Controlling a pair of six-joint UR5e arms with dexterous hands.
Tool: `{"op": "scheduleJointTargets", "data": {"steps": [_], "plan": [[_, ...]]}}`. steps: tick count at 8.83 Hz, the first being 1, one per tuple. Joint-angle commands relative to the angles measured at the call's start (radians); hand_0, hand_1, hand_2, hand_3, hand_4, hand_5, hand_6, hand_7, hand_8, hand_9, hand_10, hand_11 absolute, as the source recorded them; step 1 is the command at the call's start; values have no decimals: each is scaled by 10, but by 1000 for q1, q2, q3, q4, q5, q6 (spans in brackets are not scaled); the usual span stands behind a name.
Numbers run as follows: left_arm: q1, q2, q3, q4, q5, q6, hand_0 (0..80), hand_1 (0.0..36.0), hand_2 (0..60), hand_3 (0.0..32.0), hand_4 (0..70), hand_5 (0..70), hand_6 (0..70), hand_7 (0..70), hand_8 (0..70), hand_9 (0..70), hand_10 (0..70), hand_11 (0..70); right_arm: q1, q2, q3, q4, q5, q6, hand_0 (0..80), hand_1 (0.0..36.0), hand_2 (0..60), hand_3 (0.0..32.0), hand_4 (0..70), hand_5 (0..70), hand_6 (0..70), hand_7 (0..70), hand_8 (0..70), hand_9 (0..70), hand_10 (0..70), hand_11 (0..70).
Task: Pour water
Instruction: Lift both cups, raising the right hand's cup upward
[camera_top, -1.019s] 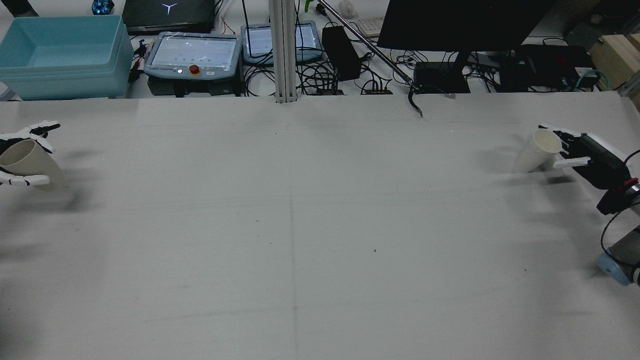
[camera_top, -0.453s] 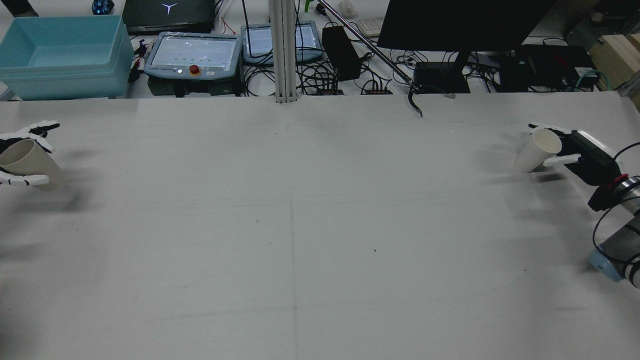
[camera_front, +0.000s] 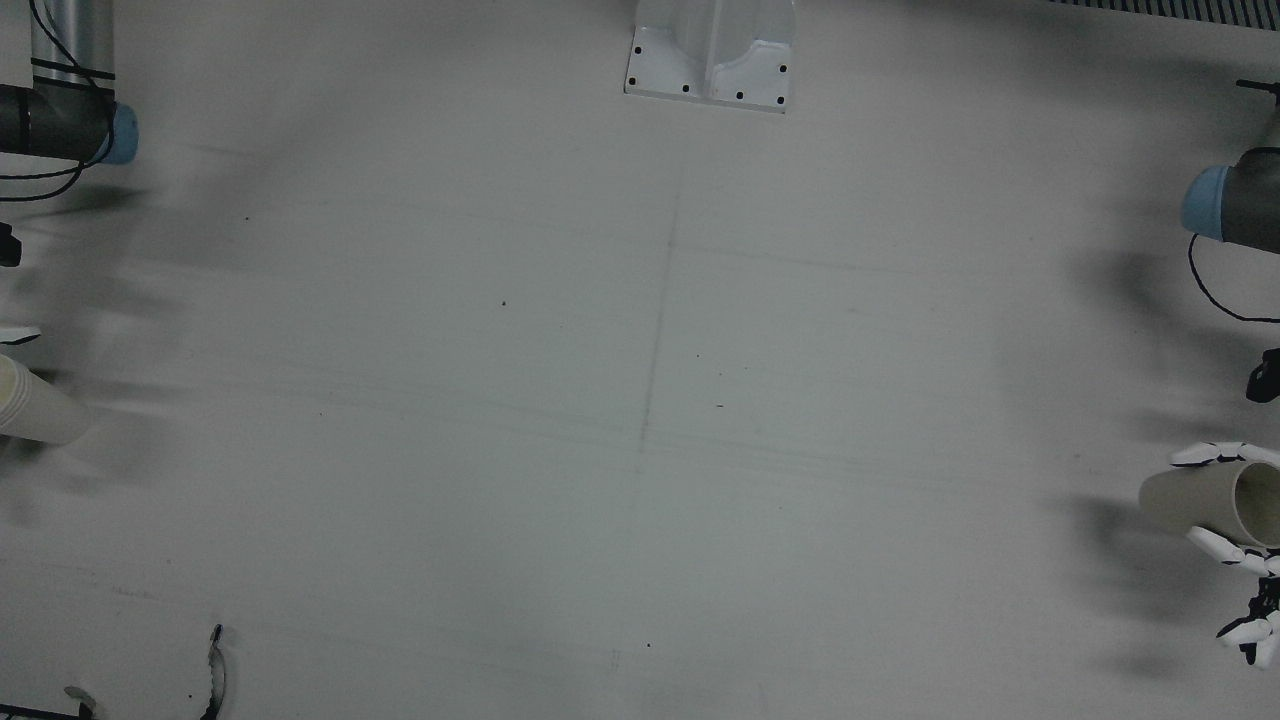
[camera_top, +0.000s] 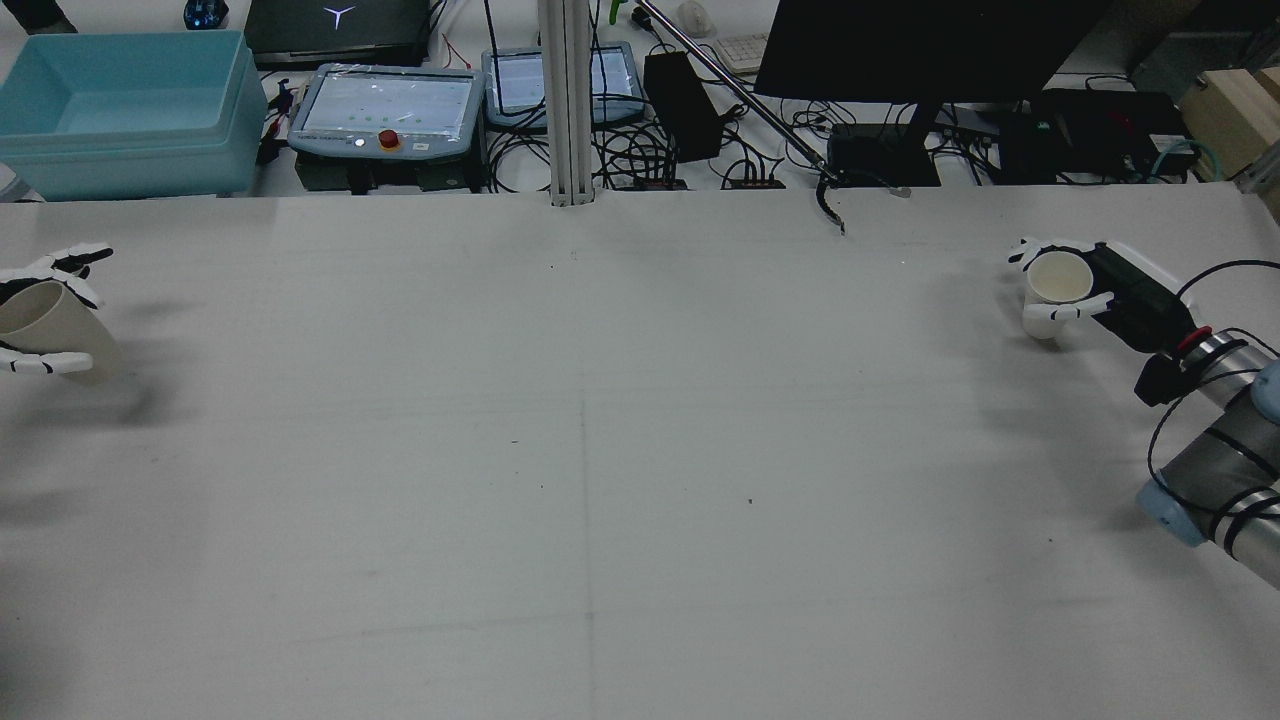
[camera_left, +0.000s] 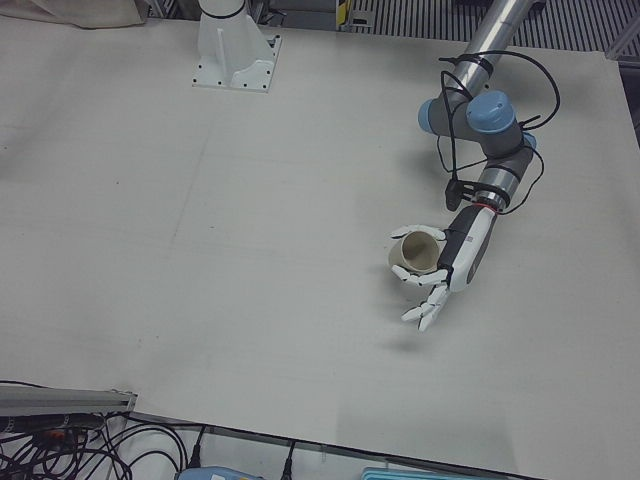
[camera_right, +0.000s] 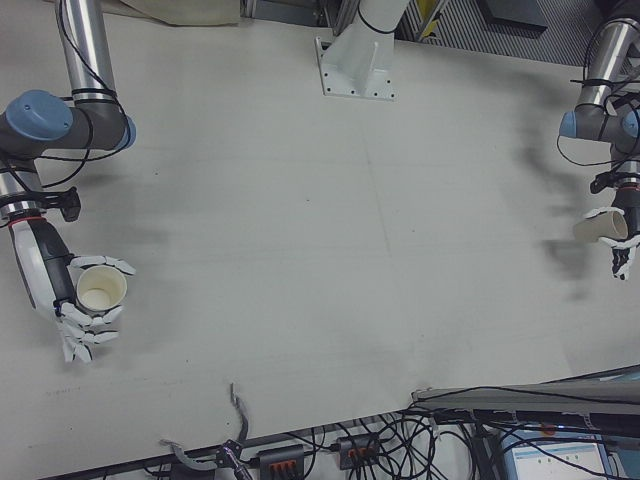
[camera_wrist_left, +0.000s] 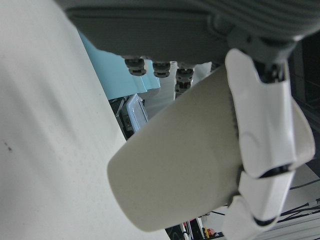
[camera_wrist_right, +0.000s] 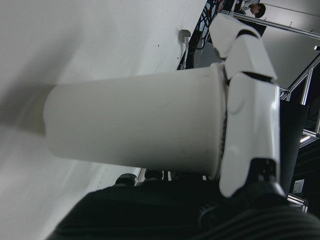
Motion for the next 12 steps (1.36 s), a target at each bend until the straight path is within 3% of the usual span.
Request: {"op": "scheduleJointTargets", "data": {"steps": [1,2,3,6,7,9,10,12], "plan": [[0,10,1,-9,1,0,566,360,600,0,700,700,93,186,38,57,31,57,-4,-8,103,-105,-2,-11,800,360,600,0,502,700,618,700,466,639,344,516],[0,10,-2,-11,1,-2,570,360,600,0,700,700,94,186,38,58,31,58,-1,-19,137,-108,0,-5,800,360,600,0,456,700,675,700,558,700,456,673],[-2,10,-20,-8,5,-2,572,360,600,0,700,700,97,187,40,60,31,58,6,-42,221,-132,2,16,800,360,600,0,395,700,648,700,545,700,453,671],[4,-2,-216,160,14,-25,591,360,600,0,700,700,116,195,43,60,25,51,57,-37,533,-433,35,120,800,360,600,0,433,700,643,700,518,700,416,617],[10,-28,-277,219,17,-22,610,360,600,0,700,700,129,199,48,64,26,54,74,-18,645,-542,67,133,800,360,600,0,493,700,656,700,501,666,404,599],[70,-138,-353,373,23,12,624,360,600,0,700,700,141,205,52,69,30,60,120,63,741,-647,72,133,800,360,600,0,613,700,686,700,502,664,394,583],[114,-213,-403,436,23,126,630,360,600,0,700,700,136,204,50,67,30,62,135,102,799,-724,74,133,800,360,600,0,699,700,700,700,513,677,387,575],[220,-374,-421,577,23,249,635,360,600,0,700,700,125,200,47,66,34,69,152,110,866,-758,78,130,800,360,600,0,700,700,700,700,525,688,381,566]]}}
